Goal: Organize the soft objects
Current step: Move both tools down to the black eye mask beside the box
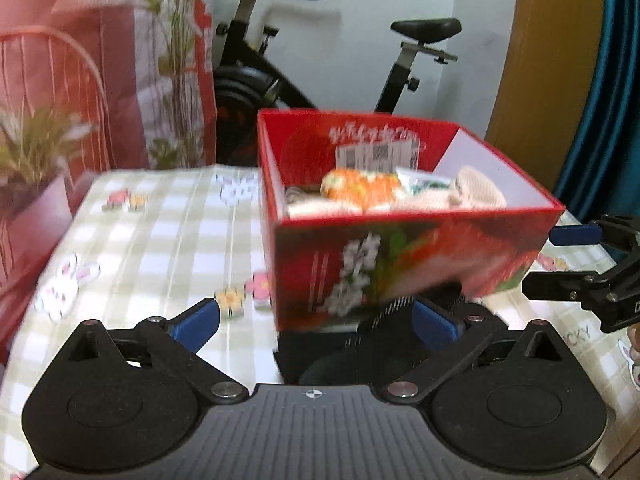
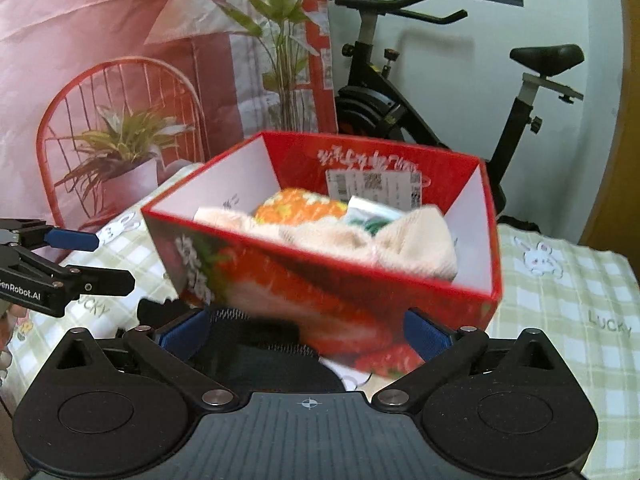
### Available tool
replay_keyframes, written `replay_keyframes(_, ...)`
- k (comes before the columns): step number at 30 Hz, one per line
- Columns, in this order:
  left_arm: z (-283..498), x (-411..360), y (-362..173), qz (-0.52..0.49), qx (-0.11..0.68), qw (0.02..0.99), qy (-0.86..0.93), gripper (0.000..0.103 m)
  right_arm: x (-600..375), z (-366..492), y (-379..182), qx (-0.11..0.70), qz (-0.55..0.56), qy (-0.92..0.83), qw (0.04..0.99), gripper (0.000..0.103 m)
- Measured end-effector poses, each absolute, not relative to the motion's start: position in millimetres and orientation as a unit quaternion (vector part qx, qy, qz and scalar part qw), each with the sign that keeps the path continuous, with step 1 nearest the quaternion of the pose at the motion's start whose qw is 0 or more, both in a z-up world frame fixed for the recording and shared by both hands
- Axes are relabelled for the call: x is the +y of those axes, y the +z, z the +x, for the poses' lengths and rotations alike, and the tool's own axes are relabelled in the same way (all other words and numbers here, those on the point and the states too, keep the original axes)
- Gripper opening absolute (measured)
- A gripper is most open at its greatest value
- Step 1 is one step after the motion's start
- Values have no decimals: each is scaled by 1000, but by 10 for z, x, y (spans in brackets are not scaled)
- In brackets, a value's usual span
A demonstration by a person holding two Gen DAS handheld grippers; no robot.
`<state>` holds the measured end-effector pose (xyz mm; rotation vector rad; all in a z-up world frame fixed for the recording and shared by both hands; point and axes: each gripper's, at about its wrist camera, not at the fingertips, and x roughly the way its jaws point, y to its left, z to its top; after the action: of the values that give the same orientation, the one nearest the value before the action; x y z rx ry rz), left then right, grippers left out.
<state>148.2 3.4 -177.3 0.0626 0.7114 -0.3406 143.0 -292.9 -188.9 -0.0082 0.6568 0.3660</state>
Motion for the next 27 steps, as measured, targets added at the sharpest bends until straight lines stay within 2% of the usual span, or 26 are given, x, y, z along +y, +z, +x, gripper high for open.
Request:
replay_keyframes(13,1555,27,-2335,27,413,899,-143,103,-2764,1457,-2699,382,6,138,914,103)
replay_keyframes(27,1572,30,-2583,29,445,883,-145,103,-2708,1438,-2916,396,-15,122,910,103)
